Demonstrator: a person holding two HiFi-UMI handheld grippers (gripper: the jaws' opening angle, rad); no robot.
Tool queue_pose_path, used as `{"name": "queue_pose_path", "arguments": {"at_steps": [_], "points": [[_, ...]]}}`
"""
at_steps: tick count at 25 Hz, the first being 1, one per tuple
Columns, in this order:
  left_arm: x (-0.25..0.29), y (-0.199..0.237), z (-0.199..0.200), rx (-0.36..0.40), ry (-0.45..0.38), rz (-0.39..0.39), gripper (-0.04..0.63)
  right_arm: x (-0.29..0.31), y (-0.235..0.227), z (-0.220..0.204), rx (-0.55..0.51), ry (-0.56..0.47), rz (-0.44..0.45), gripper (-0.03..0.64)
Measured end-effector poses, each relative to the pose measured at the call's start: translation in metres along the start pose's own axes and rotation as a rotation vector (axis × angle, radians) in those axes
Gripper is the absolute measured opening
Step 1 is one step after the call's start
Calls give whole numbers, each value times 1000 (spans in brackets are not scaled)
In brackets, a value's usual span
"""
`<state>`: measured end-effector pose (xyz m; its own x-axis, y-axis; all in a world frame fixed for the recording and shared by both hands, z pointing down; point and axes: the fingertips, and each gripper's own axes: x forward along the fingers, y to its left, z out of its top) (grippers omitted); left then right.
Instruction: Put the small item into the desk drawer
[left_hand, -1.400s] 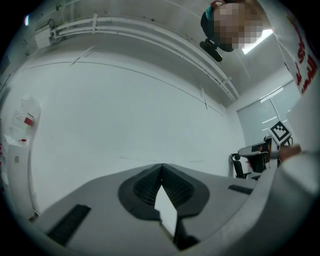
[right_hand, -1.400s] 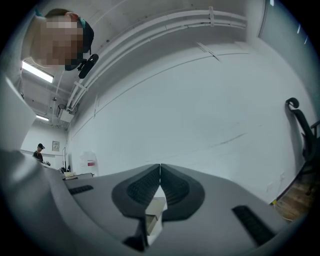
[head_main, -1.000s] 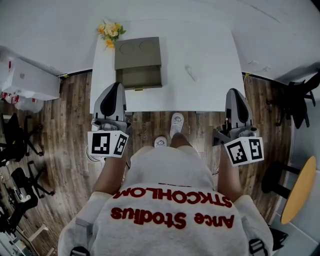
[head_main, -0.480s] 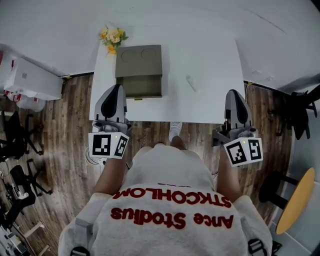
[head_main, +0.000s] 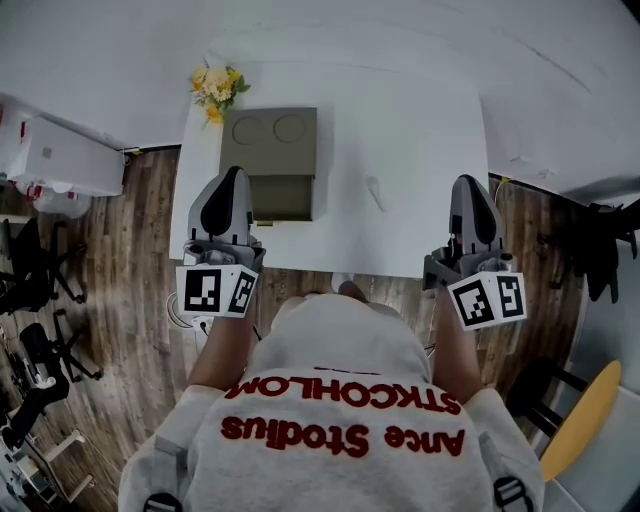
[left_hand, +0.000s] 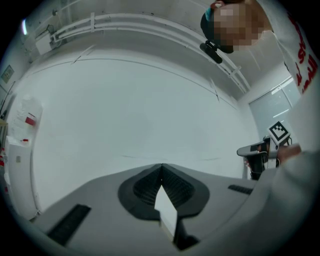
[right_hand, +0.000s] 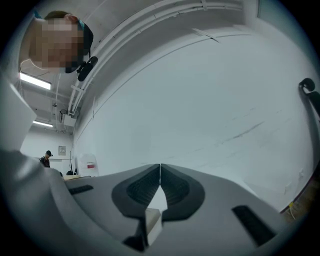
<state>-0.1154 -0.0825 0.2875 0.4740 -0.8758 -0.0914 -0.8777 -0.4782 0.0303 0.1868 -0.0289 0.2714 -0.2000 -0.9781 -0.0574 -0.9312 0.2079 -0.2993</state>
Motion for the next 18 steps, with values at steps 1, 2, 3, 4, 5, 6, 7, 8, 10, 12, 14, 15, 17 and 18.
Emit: {"name": "queue_pose_path", "arguments": {"at_steps": [1,2,3,4,5,6,7,8,10,12,14,15,17,18], "points": [[6,0,0,1,0,4,8,6,-3,1,2,3,7,6],[13,-1,0,2,-1,8,8,11,-7,1,3,6,13,6],[19,-2,0,3,-3,13,8,17,-12,2,5,9,20,6],[25,-3,0,5,-4,17,8,22,-16,3,7,12,26,6],[31,-5,0,6,-5,23,8,27,-21,4,8,14,33,6],[36,-6,0,8,-6,28,8,32,-26,5,8,16,40,6],[41,-7,0,9,-6,35,8,37,-31,7,9,18,47,6],[46,-8,-1,11,-6,41,8,42,-35,8,10,18,54,6],[56,-8,-1,15,-6,55,8,53,-41,11,12,20,69,6],[63,-8,-2,19,-6,69,8,63,-46,11,12,22,88,6],[68,-8,-4,23,-5,83,8,71,-50,10,15,26,106,6],[70,-7,-4,26,-5,89,8,75,-51,10,17,27,114,6],[75,-8,-5,29,-5,102,8,82,-54,10,17,31,131,6],[77,-8,-5,30,-5,108,8,85,-56,10,16,34,138,6]]}}
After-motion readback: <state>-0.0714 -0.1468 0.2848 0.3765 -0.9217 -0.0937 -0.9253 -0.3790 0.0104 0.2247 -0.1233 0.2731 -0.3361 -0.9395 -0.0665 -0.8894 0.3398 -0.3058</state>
